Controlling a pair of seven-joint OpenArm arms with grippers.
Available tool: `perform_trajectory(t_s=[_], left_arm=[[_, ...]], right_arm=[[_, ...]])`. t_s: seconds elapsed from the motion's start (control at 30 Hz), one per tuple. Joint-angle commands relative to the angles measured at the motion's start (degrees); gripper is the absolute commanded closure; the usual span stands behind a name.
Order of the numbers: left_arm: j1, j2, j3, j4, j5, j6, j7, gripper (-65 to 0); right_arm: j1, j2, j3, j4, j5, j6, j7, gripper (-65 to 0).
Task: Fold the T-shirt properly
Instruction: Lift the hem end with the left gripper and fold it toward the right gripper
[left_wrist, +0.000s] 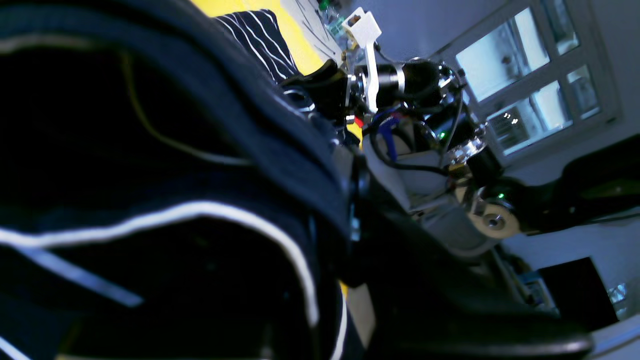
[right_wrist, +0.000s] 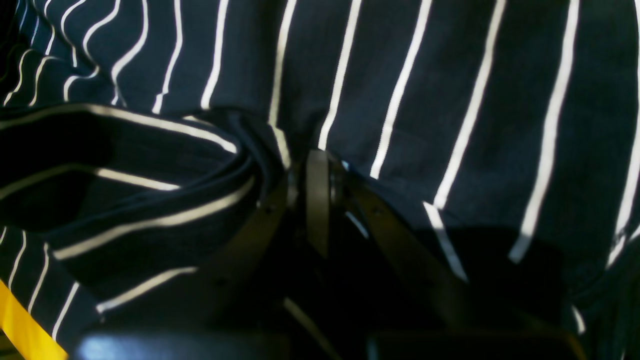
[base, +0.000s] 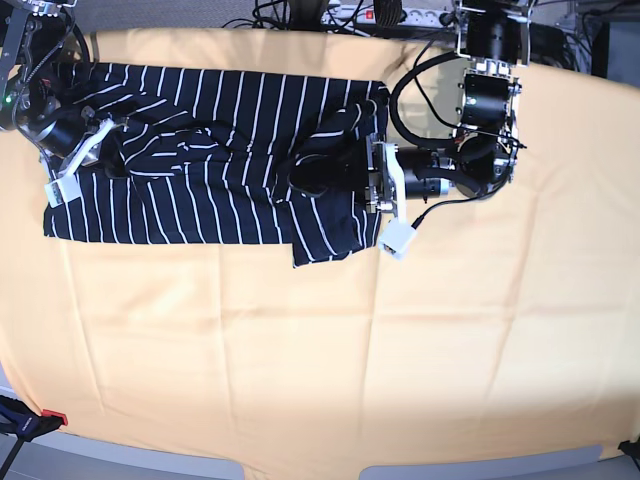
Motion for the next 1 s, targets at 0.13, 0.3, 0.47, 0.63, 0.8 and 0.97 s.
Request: perform_trajectory(t_s=[0.13, 0.3, 0.47, 0.63, 0.8, 0.97], left_arm=[[-0.9, 1.0, 1.9, 0.8, -1.6, 2.8, 0.5, -23.0], [-1.0, 1.0, 6.1, 0.9, -1.6, 0.8, 1.6, -33.1], [-1.1, 1.0, 5.9, 0.9, -1.6, 0.4, -1.2, -33.1], [-1.4, 1.0, 4.8, 0.9, -1.6, -2.1, -1.5, -32.9], [-1.3, 1.0, -1.0, 0.9, -0.3, -4.5, -4.2, -32.9], [-1.0, 0.8, -7.1, 0.9, 3.0, -1.2, -6.5, -20.4]], right_arm=[[0.2, 1.0, 0.3, 0.8, 0.4, 0.3, -0.3, 0.0], [0.2, 1.0, 0.3, 0.8, 0.4, 0.3, -0.3, -0.5], [0.2, 1.0, 0.3, 0.8, 0.4, 0.3, -0.3, -6.7], [0.2, 1.0, 0.3, 0.8, 0.6, 0.3, -0.3, -6.7], [0.2, 1.0, 0.3, 0.8, 0.6, 0.3, -0.3, -6.7], [0.2, 1.0, 0.3, 0.8, 0.6, 0.3, -0.3, -6.7]])
